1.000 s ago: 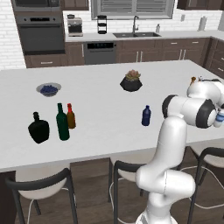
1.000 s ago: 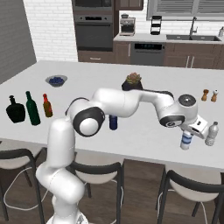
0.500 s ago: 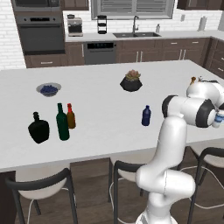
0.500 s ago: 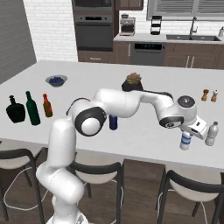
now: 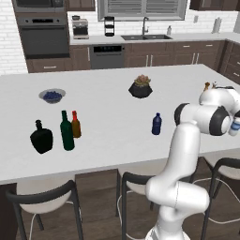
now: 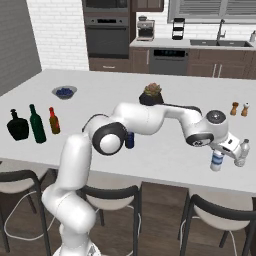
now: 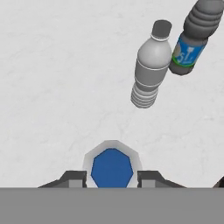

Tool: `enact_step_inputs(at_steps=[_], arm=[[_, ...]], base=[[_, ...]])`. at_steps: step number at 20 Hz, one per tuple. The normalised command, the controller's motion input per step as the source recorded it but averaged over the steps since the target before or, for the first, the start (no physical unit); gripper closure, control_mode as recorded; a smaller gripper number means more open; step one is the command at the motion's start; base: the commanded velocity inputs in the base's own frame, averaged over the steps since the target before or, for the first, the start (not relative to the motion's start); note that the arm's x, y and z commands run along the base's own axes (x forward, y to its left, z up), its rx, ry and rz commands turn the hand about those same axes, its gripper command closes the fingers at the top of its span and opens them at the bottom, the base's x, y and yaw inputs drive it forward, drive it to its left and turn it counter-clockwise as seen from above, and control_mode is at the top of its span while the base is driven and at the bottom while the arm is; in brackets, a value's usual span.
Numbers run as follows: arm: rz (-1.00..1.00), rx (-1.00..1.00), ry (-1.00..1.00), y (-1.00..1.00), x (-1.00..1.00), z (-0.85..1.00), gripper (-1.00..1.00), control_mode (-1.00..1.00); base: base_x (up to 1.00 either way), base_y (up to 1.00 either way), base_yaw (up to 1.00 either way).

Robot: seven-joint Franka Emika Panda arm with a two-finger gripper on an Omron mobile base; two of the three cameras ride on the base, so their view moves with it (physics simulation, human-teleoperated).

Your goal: Move the plastic bottles in the middle to the plastics group, and the glass bottles in the middle to the glass group.

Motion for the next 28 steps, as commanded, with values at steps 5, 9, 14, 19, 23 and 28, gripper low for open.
enact_step_inputs(at_steps=[5, 9, 14, 19, 23, 28], arm=[[0.00, 0.03, 0.00, -0.32, 0.20, 0.00, 1.00, -1.00], [0.00, 0.02, 0.00, -0.23, 0.11, 0.00, 1.00, -1.00], [0.00, 0.01, 0.00, -0.01, 0.01, -0.08, 1.00, -1.00], [0.00, 0.00, 0.03, 0.00, 0.01, -0.31, 1.00, -1.00], [0.00, 0.00, 0.00, 0.00, 0.00, -0.28, 1.00, -1.00], [0.00, 0.00, 0.00, 0.00, 0.00, -0.34, 1.00, -1.00]], base=[[0.00, 0.00, 0.00], [0.00, 0.00, 0.00], [0.00, 0.00, 0.00], [0.00, 0.00, 0.00], [0.00, 0.00, 0.00], [0.00, 0.00, 0.00]])
